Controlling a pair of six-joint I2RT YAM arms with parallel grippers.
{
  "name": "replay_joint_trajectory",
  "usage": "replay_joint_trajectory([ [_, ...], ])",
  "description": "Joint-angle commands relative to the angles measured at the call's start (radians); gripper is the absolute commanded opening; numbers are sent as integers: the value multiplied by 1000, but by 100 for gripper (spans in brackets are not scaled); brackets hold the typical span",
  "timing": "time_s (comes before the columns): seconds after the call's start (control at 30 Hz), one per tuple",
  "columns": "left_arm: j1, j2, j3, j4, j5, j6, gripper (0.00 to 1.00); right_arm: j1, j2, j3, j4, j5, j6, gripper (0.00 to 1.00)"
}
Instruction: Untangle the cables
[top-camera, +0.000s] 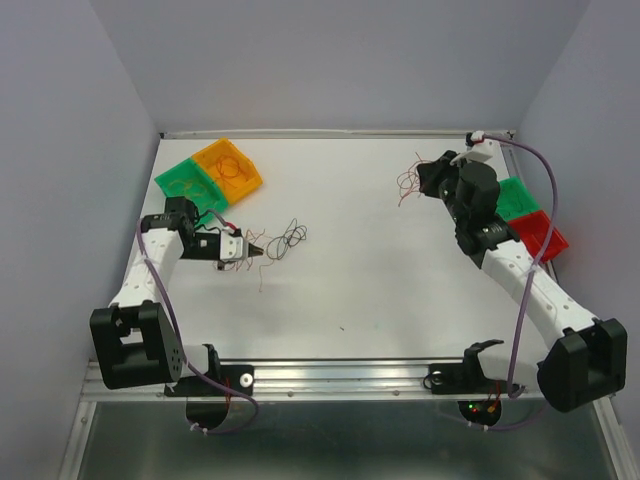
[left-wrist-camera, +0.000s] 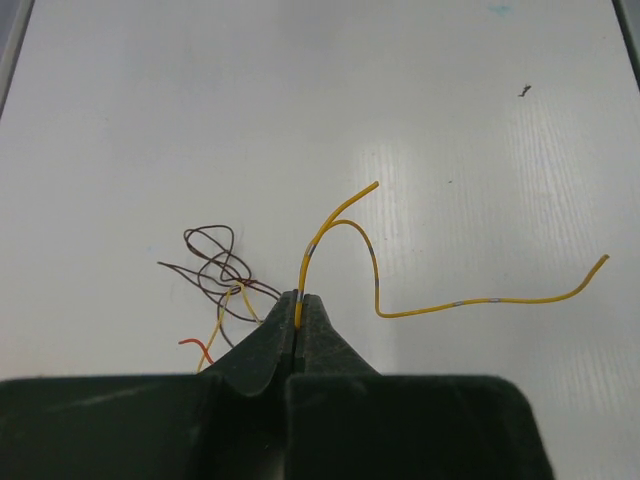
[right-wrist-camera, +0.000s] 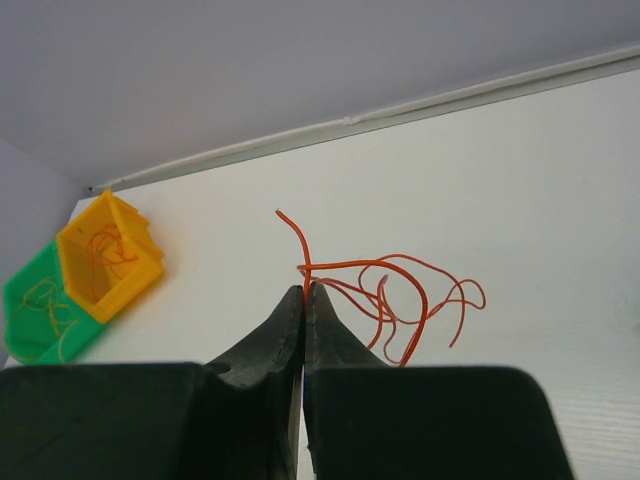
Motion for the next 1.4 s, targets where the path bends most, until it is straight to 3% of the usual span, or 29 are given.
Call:
replay_joint_trajectory([
  [0.0,1,25,99,12,76,145,0,0,74,128,33,-178,-22,0],
  [0.13,-1,-1,51,341,-6,-236,0,0,172,187,36,-299,-7,1],
  [0.27,-30,-105,-83,852,-184,-693,3,4,272,227,51,-388,9,0],
  [0.4,-68,-130,-116,928,-233,-748,12,38,349,271,65,-450,3,1],
  [0.53,-169,-124,-122,1004,-411,-837,11,87,418,334,65,-450,-10,0],
  [0.77,-224,-183,-122,1075,-471,-995,10,115,522,382,65,-483,-25,1],
  [0.9,-284,-199,-115,1037,-546,-975,13,128,545,399,67,-493,-34,1],
  [1.0,-349,-213,-145,1012,-585,-926,31,139,547,409,70,-488,-44,1],
  [1.03,-367,-225,-154,1012,-585,-914,55,141,547,411,70,-485,-47,1],
  [1.07,-373,-231,-171,1014,-587,-900,69,144,545,415,71,-483,-47,1],
  [1.1,-376,-234,-174,1015,-591,-888,99,145,544,418,71,-483,-51,1],
  [1.37,-378,-211,-89,1033,-603,-921,99,190,516,423,83,-572,-148,1],
])
